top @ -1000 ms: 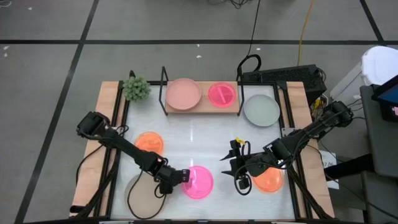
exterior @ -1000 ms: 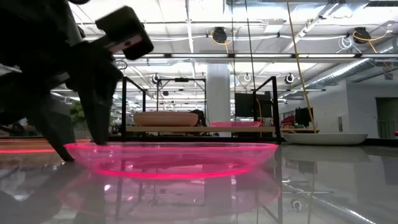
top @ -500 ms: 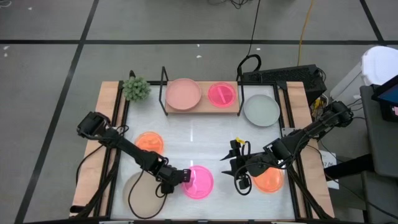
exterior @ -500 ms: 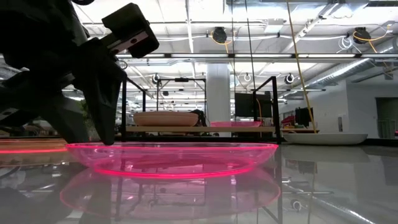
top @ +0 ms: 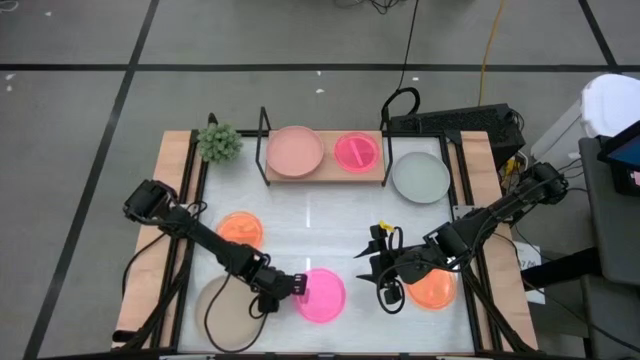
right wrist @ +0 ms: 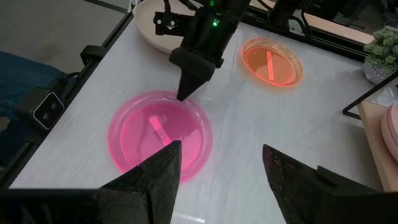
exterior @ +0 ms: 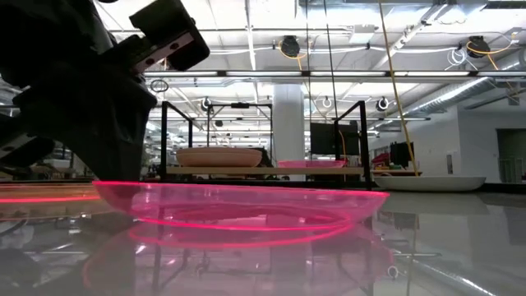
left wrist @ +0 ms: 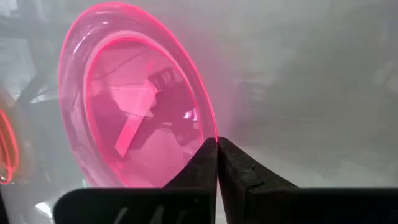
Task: Place and stack plates onto a shelf
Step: Stack the pink plate on the pink plate on the shelf
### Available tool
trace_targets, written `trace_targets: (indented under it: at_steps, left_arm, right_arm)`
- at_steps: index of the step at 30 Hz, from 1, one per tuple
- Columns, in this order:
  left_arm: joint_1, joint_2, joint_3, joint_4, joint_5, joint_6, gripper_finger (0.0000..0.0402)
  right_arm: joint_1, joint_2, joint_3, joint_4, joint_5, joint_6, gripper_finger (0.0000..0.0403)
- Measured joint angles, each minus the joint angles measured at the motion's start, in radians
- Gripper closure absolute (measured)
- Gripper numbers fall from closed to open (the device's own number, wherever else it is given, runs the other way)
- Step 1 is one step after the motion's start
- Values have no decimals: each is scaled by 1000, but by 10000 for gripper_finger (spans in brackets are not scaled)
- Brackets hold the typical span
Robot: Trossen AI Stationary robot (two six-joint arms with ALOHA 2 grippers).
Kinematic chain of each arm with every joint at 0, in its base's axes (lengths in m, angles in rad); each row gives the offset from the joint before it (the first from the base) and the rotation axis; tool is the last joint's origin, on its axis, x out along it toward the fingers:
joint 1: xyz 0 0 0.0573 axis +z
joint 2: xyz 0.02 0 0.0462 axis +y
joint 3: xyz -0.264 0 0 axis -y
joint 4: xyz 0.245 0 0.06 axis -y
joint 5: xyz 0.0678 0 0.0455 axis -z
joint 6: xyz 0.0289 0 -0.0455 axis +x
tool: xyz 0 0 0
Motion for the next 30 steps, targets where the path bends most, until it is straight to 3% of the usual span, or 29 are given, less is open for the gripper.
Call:
trace_targets:
  at_steps: [12, 20, 30]
  left_arm:
    - [38, -133, 2, 13, -30, 4, 397]
    - [86, -213, 3, -24, -5, 12, 398]
    - [96, -223, 3, -7, 33, -20, 398]
  right_arm:
    - [0, 0, 0, -8, -4, -4, 197]
    - [2, 64, 0, 6, -155, -5, 197]
    - [44, 148, 0, 17, -157, -93, 207]
